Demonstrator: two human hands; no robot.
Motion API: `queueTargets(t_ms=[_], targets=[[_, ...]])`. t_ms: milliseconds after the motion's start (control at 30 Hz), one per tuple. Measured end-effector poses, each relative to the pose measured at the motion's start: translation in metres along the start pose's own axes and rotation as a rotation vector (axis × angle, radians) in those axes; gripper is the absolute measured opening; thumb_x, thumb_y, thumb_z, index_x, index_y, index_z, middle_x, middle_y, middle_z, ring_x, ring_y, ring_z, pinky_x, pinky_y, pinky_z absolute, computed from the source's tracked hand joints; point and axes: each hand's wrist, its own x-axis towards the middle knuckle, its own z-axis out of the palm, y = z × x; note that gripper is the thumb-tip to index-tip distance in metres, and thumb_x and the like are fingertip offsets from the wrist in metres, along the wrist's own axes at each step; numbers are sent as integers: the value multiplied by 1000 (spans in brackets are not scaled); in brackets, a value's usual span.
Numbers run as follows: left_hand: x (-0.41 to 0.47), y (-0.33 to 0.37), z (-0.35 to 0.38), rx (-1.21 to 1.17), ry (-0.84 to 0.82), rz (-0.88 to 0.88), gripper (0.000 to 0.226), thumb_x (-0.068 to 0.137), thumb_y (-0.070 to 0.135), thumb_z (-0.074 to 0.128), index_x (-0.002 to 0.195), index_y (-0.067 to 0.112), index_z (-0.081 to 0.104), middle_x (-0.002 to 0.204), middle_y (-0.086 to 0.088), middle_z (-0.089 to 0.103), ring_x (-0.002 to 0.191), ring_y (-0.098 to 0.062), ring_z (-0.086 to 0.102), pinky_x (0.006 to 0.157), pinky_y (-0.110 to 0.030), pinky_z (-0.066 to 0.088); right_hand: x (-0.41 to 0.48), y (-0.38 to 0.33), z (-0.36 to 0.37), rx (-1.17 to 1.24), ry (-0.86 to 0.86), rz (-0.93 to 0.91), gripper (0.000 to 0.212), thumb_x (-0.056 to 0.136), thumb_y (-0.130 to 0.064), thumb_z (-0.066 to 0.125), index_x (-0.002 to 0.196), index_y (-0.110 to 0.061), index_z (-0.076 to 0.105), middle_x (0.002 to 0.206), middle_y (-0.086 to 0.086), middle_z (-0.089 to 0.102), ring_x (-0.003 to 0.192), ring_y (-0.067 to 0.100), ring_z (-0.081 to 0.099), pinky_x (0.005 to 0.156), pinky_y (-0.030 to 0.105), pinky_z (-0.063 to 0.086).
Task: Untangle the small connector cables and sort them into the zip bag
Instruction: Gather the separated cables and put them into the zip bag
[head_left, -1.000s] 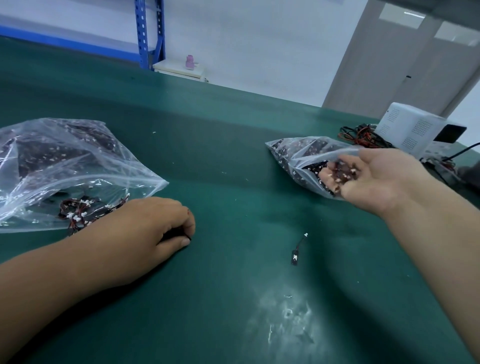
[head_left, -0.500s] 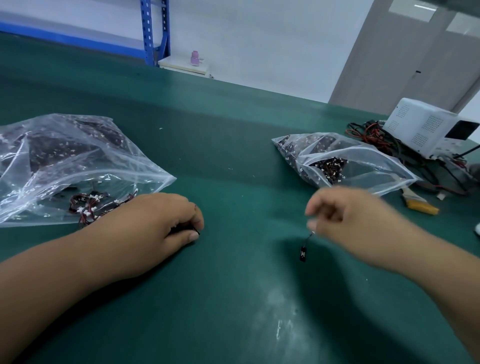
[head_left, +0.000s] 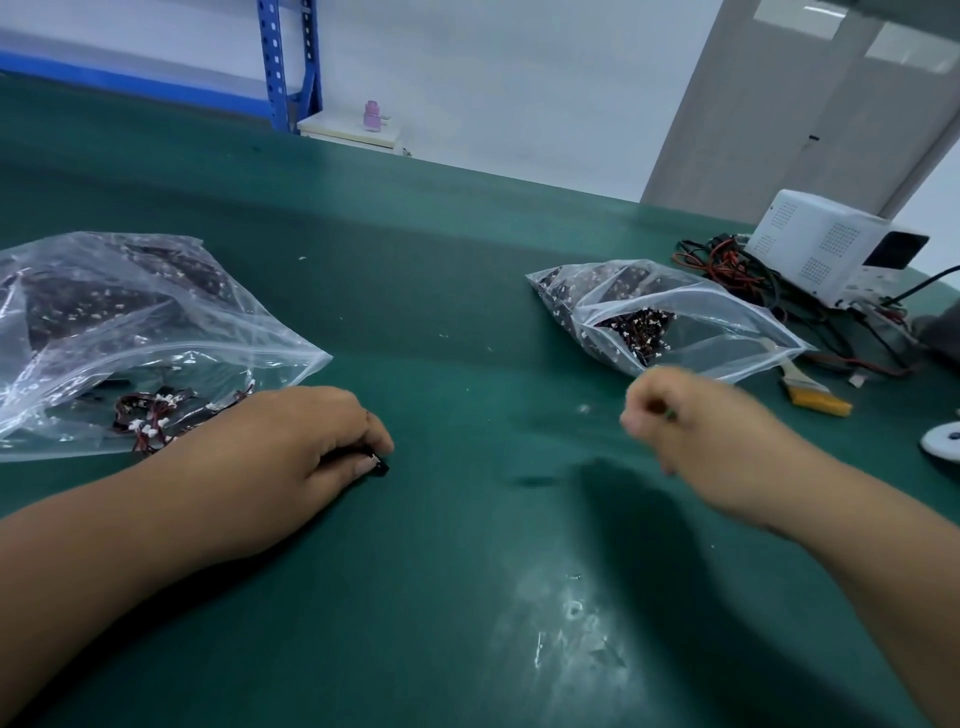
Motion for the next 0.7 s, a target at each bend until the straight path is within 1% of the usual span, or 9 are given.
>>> queueTargets(t_ms=[67, 167, 267, 333, 433, 500, 600, 633, 700], targets=[[1, 1, 0, -10, 8, 5, 18, 91, 27, 63, 102, 39, 68, 91, 26, 60, 93, 3, 57, 80, -14, 44, 3, 1, -17, 22, 246, 22, 13, 91, -33, 60, 79, -31, 56, 66, -11, 62, 53, 1, 53, 42, 17, 34], [1, 2, 0, -19, 9, 8, 21, 92, 24, 62, 106, 36, 70, 93, 25, 61, 93, 3, 59, 84, -23, 49, 13, 5, -35, -98, 484, 1, 16, 93, -24, 64, 78, -25, 61, 76, -8, 64, 67, 12, 55, 61, 29, 38], [1, 3, -1, -20, 6, 5, 21, 92, 25, 62, 109, 35, 71, 93, 25, 62, 93, 3, 58, 85, -20, 47, 21, 5, -31, -218, 438, 49, 12, 95, -20, 61, 93, -14, 70, 94, 11, 70, 82, 29, 58, 75, 36, 48], [0, 3, -2, -30, 7, -17, 21, 92, 27, 63, 109, 37, 70, 93, 26, 62, 95, 5, 57, 84, -15, 45, 19, -2, -19, -364, 427, 32, 16, 96, -21, 57, 95, -13, 70, 96, 12, 69, 85, 35, 60, 75, 41, 53], [1, 3, -4, -59, 6, -47, 19, 91, 27, 65, 105, 39, 70, 91, 29, 62, 93, 5, 57, 83, -18, 47, 1, -36, 4, -398, 519, -230, 18, 97, -21, 53, 89, -15, 69, 90, 6, 67, 83, 33, 62, 67, 41, 53], [2, 4, -4, -73, 12, -62, 19, 90, 28, 66, 105, 39, 71, 91, 30, 62, 93, 6, 58, 84, -17, 47, -9, -62, 26, -306, 375, -407, 21, 95, -31, 50, 88, -22, 67, 87, -2, 64, 82, 26, 62, 67, 39, 53], [3, 4, -3, -113, 40, -94, 19, 89, 27, 68, 104, 38, 70, 91, 28, 66, 91, 6, 59, 82, -14, 46, -7, -95, 64, -75, -20, -363, 32, 90, -54, 48, 91, -27, 66, 86, -10, 59, 84, 14, 58, 73, 38, 52], [3, 4, -2, -139, 54, -113, 19, 88, 26, 69, 104, 38, 69, 89, 28, 66, 89, 7, 60, 80, -13, 46, -4, -101, 75, 5, -86, -343, 31, 88, -55, 52, 92, -28, 66, 86, -10, 58, 85, 13, 58, 75, 38, 52], [3, 4, -2, -173, 83, -138, 21, 88, 25, 69, 102, 40, 65, 86, 28, 66, 85, 5, 60, 74, -14, 46, 6, -111, 90, 120, -102, -327, 26, 84, -55, 60, 88, -30, 67, 84, -10, 59, 85, 11, 59, 76, 40, 53]])
